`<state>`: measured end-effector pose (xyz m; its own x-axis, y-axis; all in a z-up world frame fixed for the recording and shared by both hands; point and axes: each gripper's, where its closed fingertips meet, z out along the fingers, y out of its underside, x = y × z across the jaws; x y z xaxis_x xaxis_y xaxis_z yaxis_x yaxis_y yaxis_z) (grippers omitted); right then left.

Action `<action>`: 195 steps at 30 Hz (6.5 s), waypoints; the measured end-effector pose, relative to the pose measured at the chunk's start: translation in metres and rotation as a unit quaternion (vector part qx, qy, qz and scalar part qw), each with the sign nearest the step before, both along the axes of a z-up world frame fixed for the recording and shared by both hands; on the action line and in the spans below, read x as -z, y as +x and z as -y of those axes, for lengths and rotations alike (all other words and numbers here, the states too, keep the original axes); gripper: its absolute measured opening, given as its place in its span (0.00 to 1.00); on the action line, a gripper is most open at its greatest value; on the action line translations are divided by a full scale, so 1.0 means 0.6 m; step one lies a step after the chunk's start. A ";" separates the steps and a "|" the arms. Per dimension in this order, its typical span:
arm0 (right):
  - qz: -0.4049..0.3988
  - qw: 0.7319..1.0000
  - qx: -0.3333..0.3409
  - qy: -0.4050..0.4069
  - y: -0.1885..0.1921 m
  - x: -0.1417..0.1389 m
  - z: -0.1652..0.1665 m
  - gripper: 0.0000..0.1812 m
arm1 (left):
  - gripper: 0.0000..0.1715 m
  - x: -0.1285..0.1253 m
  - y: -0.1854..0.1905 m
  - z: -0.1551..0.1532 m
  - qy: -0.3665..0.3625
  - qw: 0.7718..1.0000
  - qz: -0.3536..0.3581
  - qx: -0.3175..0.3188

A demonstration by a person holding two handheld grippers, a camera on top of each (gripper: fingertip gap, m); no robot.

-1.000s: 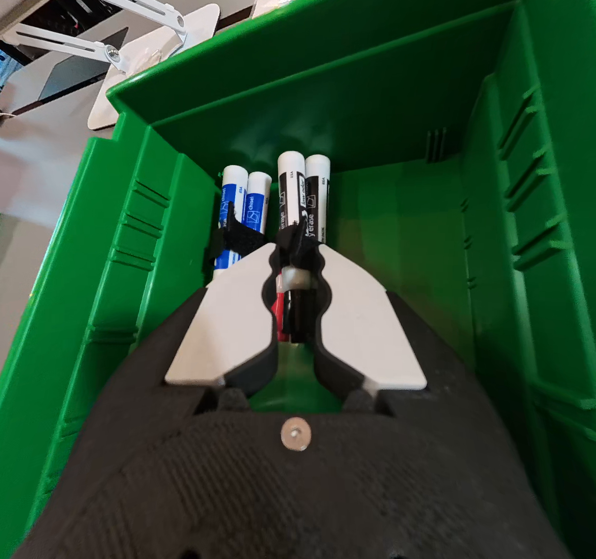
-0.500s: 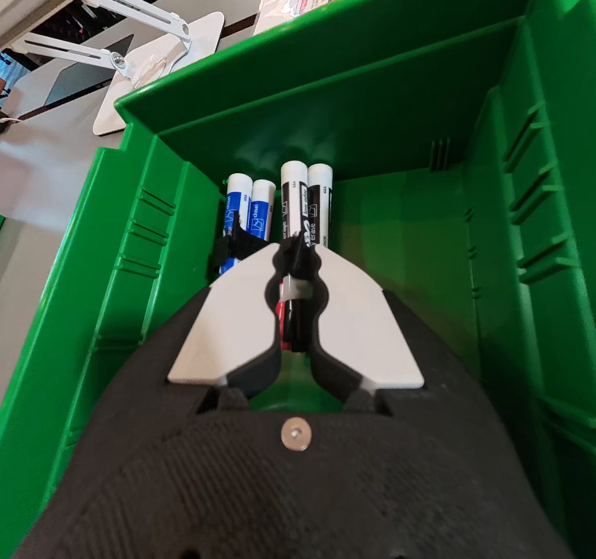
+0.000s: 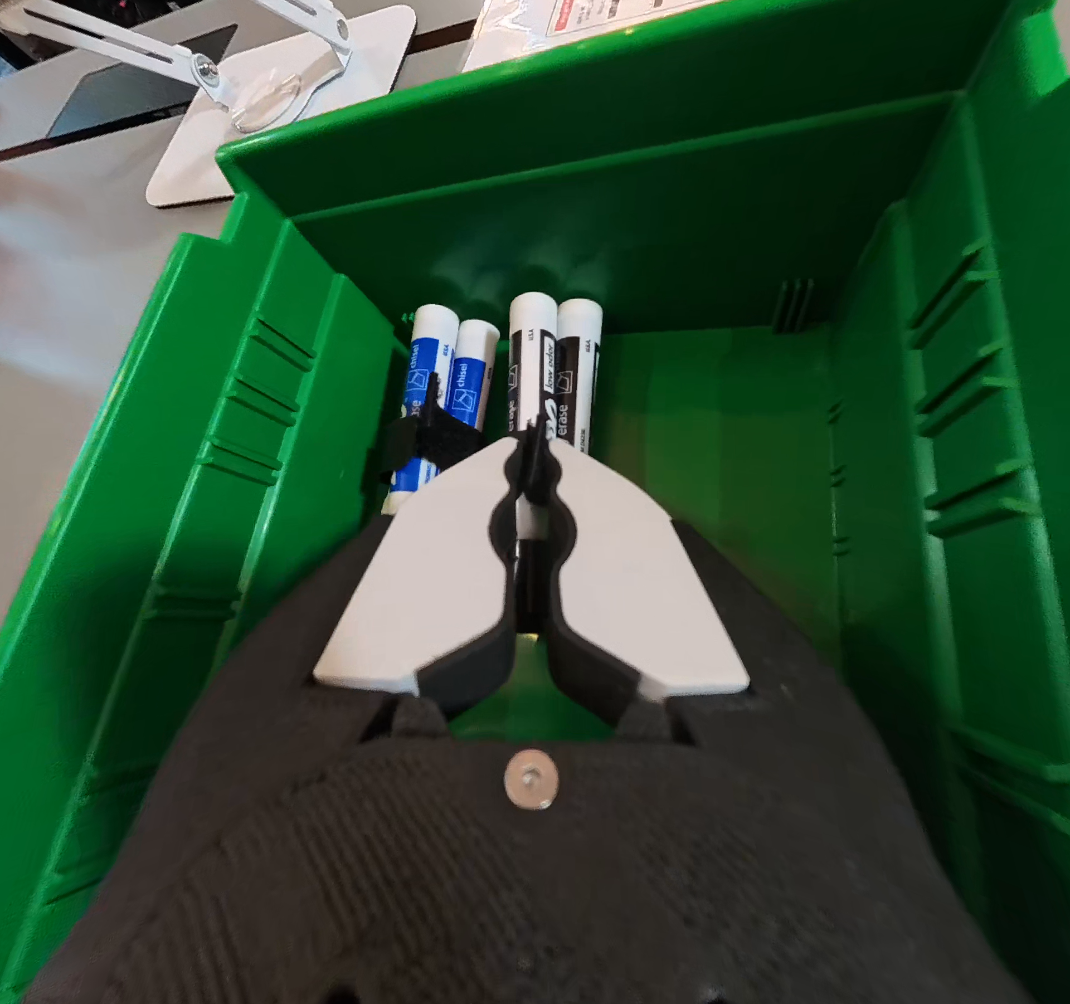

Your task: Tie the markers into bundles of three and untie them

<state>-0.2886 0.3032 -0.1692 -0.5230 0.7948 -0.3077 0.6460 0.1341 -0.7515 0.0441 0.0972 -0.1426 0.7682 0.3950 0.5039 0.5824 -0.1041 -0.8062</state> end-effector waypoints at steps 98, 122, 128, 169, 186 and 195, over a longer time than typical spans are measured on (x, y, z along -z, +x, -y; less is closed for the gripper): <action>-0.203 0.917 -0.316 -0.134 0.440 -0.091 0.494 0.00 | 0.00 -0.037 -0.085 0.244 -0.150 0.853 -0.142 -0.479; -0.301 0.944 -0.124 -0.042 0.383 -0.101 0.331 0.02 | 0.00 -0.080 -0.149 0.124 -0.149 0.849 -0.290 -0.416; -0.268 0.955 -0.115 -0.055 0.374 -0.090 0.344 0.00 | 0.03 -0.046 -0.143 0.131 -0.152 0.871 -0.248 -0.395; -0.192 0.840 -0.494 -0.116 0.511 -0.182 0.710 0.36 | 0.31 0.050 0.045 0.263 -0.186 0.856 -0.057 -0.478; -0.380 0.255 -0.818 0.350 0.640 0.047 1.023 0.22 | 0.32 0.035 0.054 0.232 -0.079 0.903 -0.030 -0.421; -0.340 0.277 -0.820 0.367 0.628 0.009 0.989 0.10 | 0.31 0.022 0.057 0.242 -0.048 0.905 -0.023 -0.423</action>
<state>0.0880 -0.2904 -0.1747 -0.1036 -0.9663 0.2355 -0.9944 0.1054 -0.0051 0.0781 -0.0483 -0.1558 0.1903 0.8914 0.4112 0.4520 0.2923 -0.8428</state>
